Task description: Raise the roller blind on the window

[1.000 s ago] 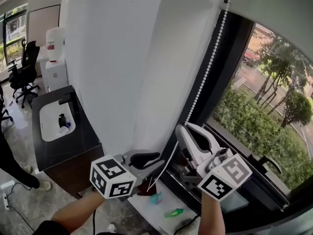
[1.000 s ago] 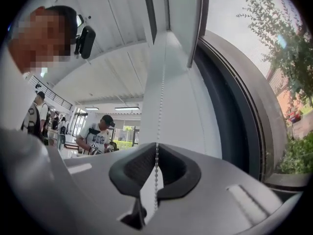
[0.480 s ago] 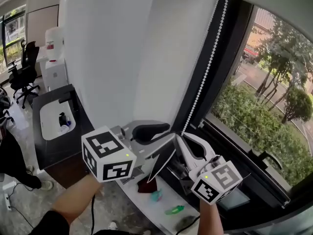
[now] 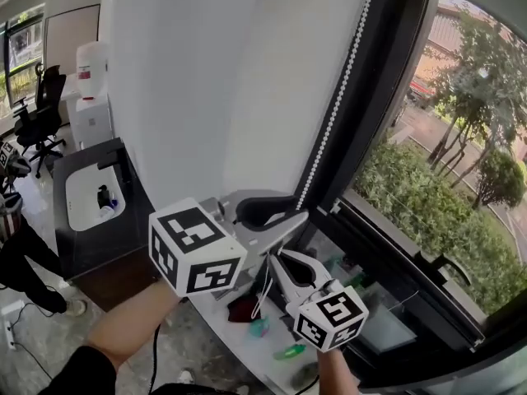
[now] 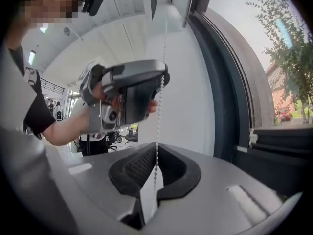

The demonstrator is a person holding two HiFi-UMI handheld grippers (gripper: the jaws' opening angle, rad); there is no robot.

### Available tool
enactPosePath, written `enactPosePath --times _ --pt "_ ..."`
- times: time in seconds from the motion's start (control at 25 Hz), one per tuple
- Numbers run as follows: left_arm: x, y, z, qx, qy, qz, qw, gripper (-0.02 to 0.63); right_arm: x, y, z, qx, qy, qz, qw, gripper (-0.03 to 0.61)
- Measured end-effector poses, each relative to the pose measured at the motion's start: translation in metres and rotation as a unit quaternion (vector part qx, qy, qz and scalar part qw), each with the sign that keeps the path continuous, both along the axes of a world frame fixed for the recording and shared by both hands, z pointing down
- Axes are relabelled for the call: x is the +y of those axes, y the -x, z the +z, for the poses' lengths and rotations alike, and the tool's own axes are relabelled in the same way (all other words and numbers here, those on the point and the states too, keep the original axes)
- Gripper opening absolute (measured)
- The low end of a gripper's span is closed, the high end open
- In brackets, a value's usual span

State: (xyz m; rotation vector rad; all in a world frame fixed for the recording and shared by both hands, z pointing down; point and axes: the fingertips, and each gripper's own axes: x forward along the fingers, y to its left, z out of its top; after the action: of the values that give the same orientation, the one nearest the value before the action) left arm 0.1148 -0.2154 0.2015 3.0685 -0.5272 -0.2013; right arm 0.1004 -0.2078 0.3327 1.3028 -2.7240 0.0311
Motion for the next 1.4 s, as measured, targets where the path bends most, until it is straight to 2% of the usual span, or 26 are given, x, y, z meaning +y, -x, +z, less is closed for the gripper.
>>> enactPosePath --times 0.12,0.2,0.36,0.48,0.52,0.6,0.68,0.76,0.84,0.92,1.12,1.2,1.28,1.4 --pt "0.001 -0.004 0.002 -0.002 0.004 0.007 1.0 0.082 0.001 0.001 0.033 0.007 0.033 -0.002 0.999 0.018" --pt "-0.001 -0.004 0.004 -0.01 0.004 0.001 0.9999 0.012 0.001 0.001 0.046 0.006 0.047 -0.003 0.999 0.018" --pt "-0.003 0.001 0.008 -0.007 0.025 -0.001 0.9997 0.008 0.003 -0.003 0.049 0.002 0.059 -0.002 0.998 0.02" --pt "-0.008 0.007 0.009 -0.001 0.041 -0.008 0.9991 0.009 0.012 -0.006 0.043 0.003 0.067 -0.032 0.997 0.025" --pt "-0.008 0.009 0.012 -0.005 0.041 -0.011 0.9991 0.009 0.017 -0.009 0.034 -0.015 0.064 -0.043 0.997 0.036" --pt "-0.007 0.01 0.024 -0.021 0.039 -0.019 0.9988 0.009 0.025 -0.02 0.002 -0.083 0.047 -0.058 0.994 0.134" --pt "-0.005 0.006 0.045 -0.034 0.052 -0.015 0.9979 0.009 0.024 -0.034 -0.042 -0.159 0.022 -0.059 0.985 0.138" --pt "-0.003 0.001 0.07 -0.048 0.07 -0.011 0.9963 0.009 0.018 -0.043 -0.083 -0.2 -0.008 -0.048 0.979 0.135" --pt "0.001 -0.003 0.094 -0.059 0.087 -0.007 0.9944 0.011 0.012 -0.038 -0.114 -0.195 -0.037 -0.042 0.979 0.132" --pt "0.005 -0.006 0.112 -0.067 0.097 -0.005 0.993 0.011 0.005 -0.027 -0.132 -0.169 -0.058 -0.041 0.983 0.132" --pt "0.007 -0.005 0.133 -0.078 0.102 -0.011 0.9917 0.011 -0.006 -0.003 -0.155 -0.151 -0.073 -0.061 0.984 0.121" --pt "0.008 -0.005 0.137 -0.08 0.107 -0.009 0.991 0.011 -0.01 0.0 -0.16 -0.147 -0.08 -0.057 0.984 0.099" --pt "0.008 -0.003 0.14 -0.077 0.108 -0.01 0.9911 0.011 -0.013 0.002 -0.161 -0.144 -0.085 -0.055 0.984 0.017" --pt "0.006 0.004 0.142 -0.073 0.107 -0.015 0.9915 0.012 -0.015 -0.002 -0.156 -0.141 -0.094 -0.045 0.985 0.011"
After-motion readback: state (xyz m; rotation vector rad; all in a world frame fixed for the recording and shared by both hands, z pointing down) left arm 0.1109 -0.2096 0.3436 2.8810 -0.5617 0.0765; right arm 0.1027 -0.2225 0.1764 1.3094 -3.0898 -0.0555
